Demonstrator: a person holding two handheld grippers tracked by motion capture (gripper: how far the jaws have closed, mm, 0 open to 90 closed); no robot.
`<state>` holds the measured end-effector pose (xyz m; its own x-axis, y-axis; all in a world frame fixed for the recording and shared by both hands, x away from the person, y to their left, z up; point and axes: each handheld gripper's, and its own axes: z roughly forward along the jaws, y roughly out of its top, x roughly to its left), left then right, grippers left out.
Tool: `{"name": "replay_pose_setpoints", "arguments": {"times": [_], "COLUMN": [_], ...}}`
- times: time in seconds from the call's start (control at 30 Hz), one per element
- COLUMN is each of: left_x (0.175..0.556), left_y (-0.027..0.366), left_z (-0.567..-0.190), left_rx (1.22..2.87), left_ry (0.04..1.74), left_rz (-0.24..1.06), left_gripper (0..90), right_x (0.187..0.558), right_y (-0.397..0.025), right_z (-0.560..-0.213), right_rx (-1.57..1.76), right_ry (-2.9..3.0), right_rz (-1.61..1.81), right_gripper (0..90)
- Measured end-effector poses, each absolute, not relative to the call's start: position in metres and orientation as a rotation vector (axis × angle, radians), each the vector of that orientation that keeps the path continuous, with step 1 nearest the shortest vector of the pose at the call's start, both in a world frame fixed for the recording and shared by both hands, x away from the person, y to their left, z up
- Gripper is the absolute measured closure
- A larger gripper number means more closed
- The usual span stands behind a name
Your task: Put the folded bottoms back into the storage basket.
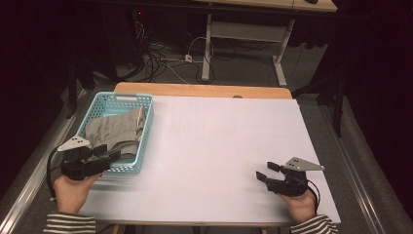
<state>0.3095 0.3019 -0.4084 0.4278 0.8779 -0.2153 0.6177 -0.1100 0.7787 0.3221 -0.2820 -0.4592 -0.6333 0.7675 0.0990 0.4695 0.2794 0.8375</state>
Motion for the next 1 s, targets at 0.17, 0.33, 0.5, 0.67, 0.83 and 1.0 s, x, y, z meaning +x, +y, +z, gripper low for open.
{"name": "replay_pose_setpoints", "arguments": {"times": [0.17, 0.33, 0.5, 0.67, 0.83, 1.0], "left_x": [0.307, 0.304, 0.302, 0.298, 0.294, 0.290], "left_y": [0.302, 0.303, 0.304, 0.306, 0.309, 0.312], "left_z": [-0.410, -0.411, -0.413, -0.416, -0.418, -0.420], "left_rx": [1.827, 1.815, 1.817, 1.815, 1.789, 1.784], "left_ry": [1.282, 1.291, 1.293, 1.298, 1.302, 1.309], "left_rz": [0.385, 0.405, 0.409, 0.407, 0.411, 0.419], "left_gripper": [36.1, 36.0, 35.5, 35.4, 34.5, 34.5], "right_x": [0.322, 0.321, 0.321, 0.321, 0.321, 0.321], "right_y": [-0.282, -0.282, -0.282, -0.282, -0.282, -0.282], "right_z": [-0.459, -0.459, -0.459, -0.459, -0.459, -0.459], "right_rx": [1.125, 1.124, 1.124, 1.123, 1.123, 1.123], "right_ry": [2.230, 2.231, 2.231, 2.230, 2.230, 2.230], "right_rz": [1.289, 1.289, 1.289, 1.288, 1.287, 1.287], "right_gripper": [37.2, 37.1, 37.1, 37.1, 37.1, 37.1]}}
